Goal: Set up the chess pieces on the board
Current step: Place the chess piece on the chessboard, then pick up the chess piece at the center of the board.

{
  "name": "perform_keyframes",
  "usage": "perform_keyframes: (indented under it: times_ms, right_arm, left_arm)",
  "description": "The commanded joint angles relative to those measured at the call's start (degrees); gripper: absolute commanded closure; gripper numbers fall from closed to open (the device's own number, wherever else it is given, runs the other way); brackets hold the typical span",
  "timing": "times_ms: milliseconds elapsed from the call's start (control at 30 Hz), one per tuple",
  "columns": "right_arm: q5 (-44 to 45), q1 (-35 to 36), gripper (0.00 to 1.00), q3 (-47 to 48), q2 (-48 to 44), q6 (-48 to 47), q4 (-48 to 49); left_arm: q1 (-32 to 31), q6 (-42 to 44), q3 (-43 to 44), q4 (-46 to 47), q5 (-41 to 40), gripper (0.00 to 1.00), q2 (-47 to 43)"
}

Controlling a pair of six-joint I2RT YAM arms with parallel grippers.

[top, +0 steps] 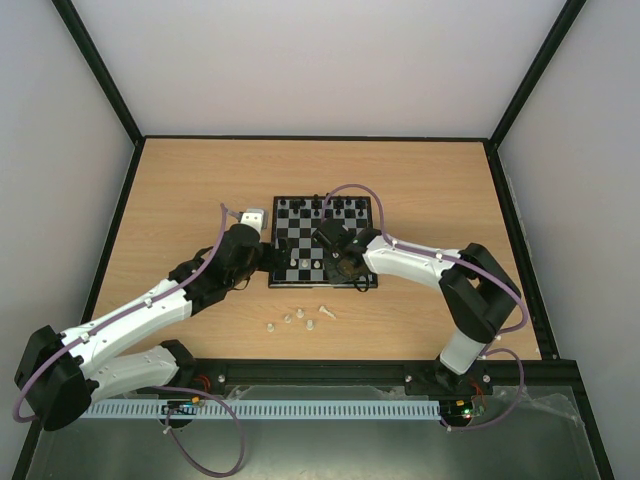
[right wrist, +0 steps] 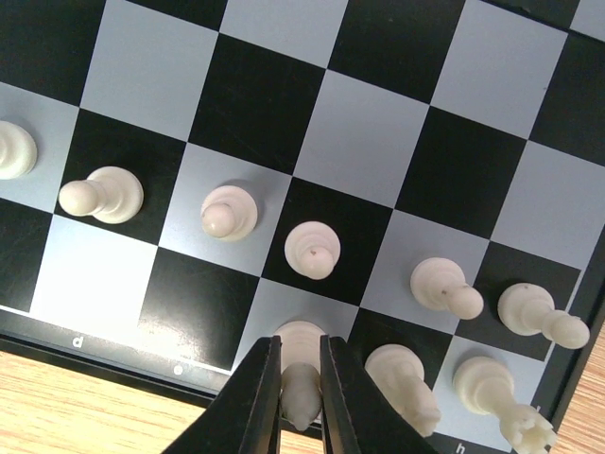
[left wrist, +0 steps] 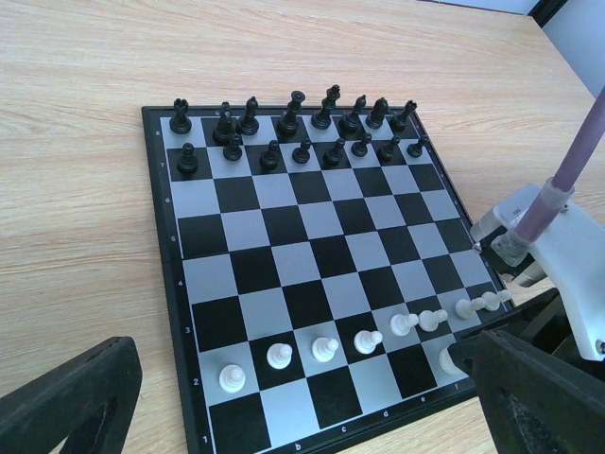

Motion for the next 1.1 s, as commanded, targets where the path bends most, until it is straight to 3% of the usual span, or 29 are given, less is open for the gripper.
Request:
perform_keyframes:
  times_ms: [0, 367, 700, 933, 1067]
  right_arm:
    - [0.14, -0.31, 0.87, 0.68, 1.94, -0.73, -0.80]
    - [0.10, -0.28, 0.77, -0.11, -1.17, -0.27, -1.17]
    - [-2.42, 0.35, 0.65, -5.28, -14.15, 1.65, -2.96]
    - [-3.92, 6.89, 0.64, -12.47, -25.33, 5.55, -2.33]
    - [-8.34, 11.48, 0.61, -18.11, -29.53, 7.39, 3.30]
  left_arm:
    - [0.33, -0.13, -0.56, 0.31, -0.51, 0.01, -0.51]
    - [0.33, -0.11, -0.63, 0.31, -0.59, 0.01, -0.40]
    - [0.33, -0.15, -0.57, 0.32, -0.93, 0.01, -0.14]
    - [0.34, -0.21, -0.54, 0.28, -1.19, 0.01, -0.23]
    - [0.33, -0.27, -0.66, 0.14, -1.68, 0.01, -0.63]
